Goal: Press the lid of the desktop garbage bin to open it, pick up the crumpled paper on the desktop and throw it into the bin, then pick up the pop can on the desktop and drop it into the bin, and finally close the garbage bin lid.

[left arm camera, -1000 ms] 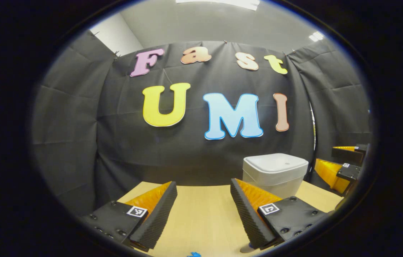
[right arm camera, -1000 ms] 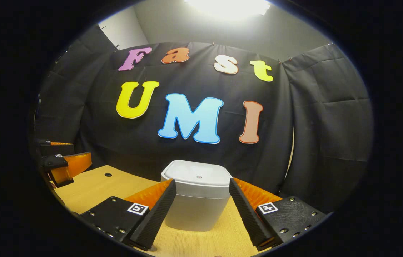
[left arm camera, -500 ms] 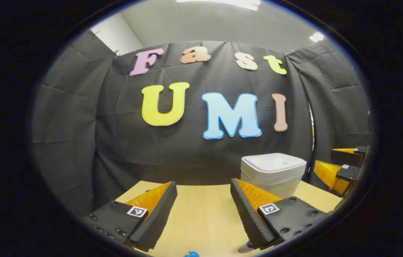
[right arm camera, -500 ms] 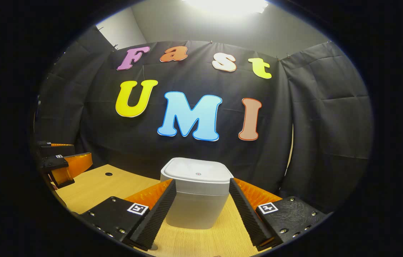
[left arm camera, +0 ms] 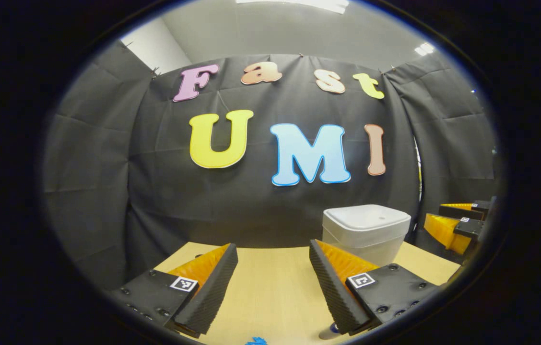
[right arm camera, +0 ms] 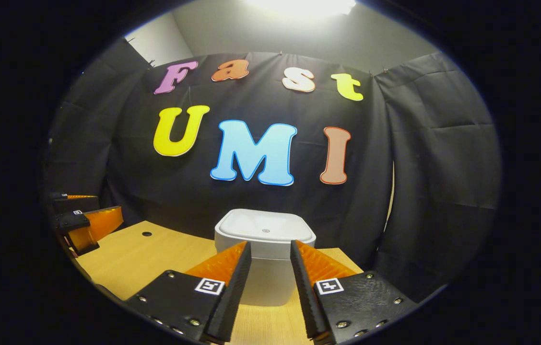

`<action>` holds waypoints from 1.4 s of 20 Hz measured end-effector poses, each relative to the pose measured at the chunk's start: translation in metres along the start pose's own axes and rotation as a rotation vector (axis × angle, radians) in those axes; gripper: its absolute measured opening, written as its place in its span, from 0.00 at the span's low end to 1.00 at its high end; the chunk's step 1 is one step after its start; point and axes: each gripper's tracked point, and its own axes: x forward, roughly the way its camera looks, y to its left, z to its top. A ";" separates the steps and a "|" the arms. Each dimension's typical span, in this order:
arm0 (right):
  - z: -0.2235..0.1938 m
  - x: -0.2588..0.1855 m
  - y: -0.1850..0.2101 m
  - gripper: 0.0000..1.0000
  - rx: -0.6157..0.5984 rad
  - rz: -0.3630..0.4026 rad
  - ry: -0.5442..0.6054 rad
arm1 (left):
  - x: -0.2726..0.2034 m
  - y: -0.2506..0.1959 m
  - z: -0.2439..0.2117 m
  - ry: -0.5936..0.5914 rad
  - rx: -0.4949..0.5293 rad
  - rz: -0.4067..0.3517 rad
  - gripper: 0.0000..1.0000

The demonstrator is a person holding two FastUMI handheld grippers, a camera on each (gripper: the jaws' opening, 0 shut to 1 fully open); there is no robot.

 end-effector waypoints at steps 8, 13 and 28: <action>-0.006 0.025 -0.008 0.00 0.050 -0.023 0.023 | 0.002 -0.004 -0.006 0.015 0.003 0.003 1.00; -0.013 0.027 -0.004 0.01 0.081 0.000 0.047 | 0.005 -0.002 -0.008 0.021 0.008 0.014 0.95; -0.017 0.121 0.009 0.00 0.032 0.076 0.105 | 0.008 0.013 -0.014 0.048 0.011 0.047 0.98</action>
